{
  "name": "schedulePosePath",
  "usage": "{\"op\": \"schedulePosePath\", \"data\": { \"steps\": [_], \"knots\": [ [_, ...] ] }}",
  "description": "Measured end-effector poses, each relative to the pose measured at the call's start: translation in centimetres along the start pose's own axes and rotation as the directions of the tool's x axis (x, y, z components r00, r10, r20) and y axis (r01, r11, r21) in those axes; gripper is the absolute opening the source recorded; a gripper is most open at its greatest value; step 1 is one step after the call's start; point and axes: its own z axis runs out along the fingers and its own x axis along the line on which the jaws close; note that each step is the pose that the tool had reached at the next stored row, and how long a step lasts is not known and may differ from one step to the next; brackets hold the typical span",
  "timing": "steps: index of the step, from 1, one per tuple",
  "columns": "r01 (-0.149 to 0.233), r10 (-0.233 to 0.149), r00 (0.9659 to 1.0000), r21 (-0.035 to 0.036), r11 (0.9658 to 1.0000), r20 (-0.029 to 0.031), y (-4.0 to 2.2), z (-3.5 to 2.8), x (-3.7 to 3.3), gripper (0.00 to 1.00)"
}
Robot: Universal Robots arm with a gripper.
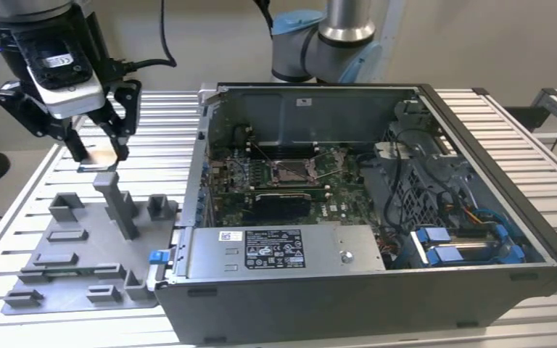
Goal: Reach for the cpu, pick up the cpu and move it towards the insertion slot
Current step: 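Pick up the cpu and move it towards the insertion slot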
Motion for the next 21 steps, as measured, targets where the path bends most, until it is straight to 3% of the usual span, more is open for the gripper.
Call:
{"op": "schedulePosePath", "data": {
  "steps": [21],
  "knots": [
    [0.0, 0.0, 1.0, -0.0001, 1.0, 0.0, -0.12, -0.02, -6.07, 0.0]
  ]
}}
